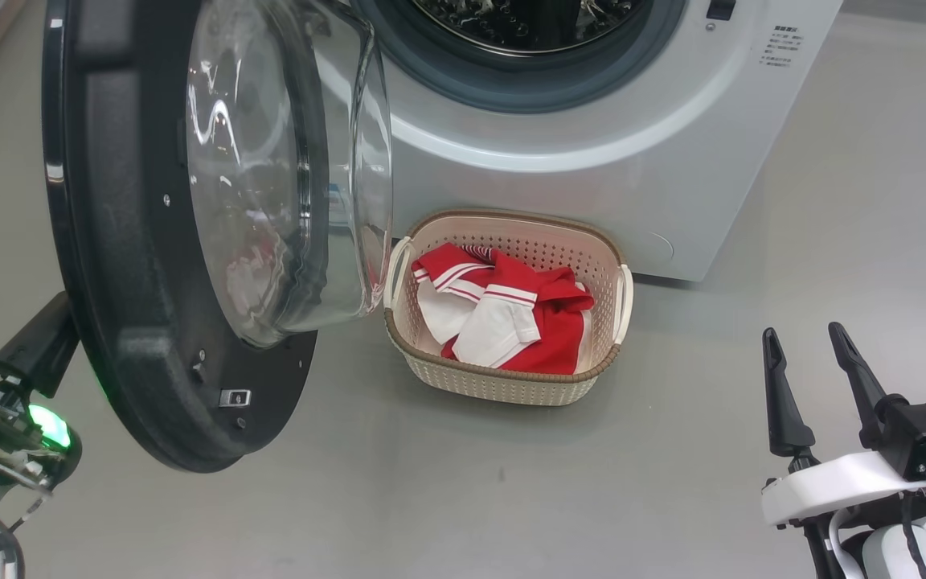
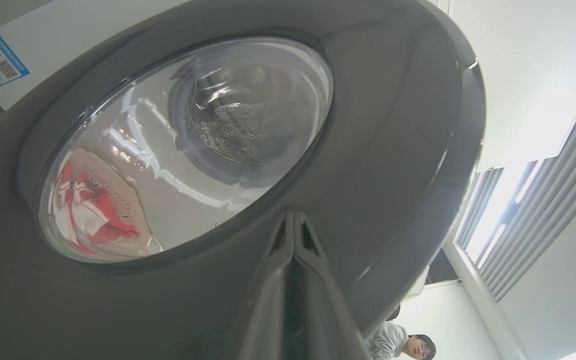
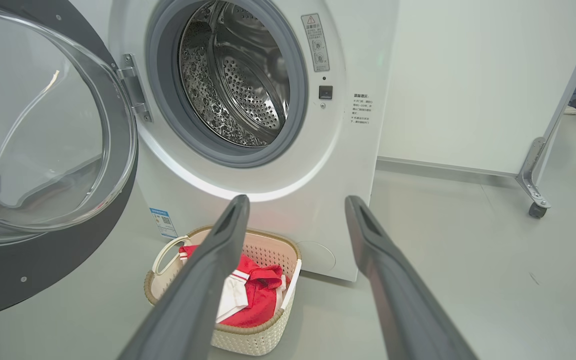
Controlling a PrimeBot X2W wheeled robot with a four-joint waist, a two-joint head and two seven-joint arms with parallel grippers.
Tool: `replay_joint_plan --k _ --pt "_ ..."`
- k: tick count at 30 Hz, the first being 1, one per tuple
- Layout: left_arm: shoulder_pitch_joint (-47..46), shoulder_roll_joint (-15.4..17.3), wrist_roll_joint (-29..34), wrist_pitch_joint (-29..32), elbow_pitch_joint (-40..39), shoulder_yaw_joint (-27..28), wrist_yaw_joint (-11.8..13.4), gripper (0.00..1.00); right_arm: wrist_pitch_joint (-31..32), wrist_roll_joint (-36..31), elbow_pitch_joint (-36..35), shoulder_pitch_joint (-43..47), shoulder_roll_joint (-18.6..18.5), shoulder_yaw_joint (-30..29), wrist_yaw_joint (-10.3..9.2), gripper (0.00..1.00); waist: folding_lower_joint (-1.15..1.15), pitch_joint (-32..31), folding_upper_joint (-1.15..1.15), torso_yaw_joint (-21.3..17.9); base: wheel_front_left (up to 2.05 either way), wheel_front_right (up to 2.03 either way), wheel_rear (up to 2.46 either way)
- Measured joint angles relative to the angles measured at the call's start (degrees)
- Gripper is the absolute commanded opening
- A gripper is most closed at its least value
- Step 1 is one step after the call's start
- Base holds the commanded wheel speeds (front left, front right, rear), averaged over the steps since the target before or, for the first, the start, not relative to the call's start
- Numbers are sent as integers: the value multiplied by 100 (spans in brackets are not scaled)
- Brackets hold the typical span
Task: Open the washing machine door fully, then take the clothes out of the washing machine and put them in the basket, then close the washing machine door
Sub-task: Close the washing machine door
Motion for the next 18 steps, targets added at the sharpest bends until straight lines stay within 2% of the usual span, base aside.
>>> replay_joint_plan --k 18 --pt "246 -218 -82 48 -392 -18 -40 0 -51 36 1 -2 24 -20 -8 100 0 66 0 -206 0 0 0"
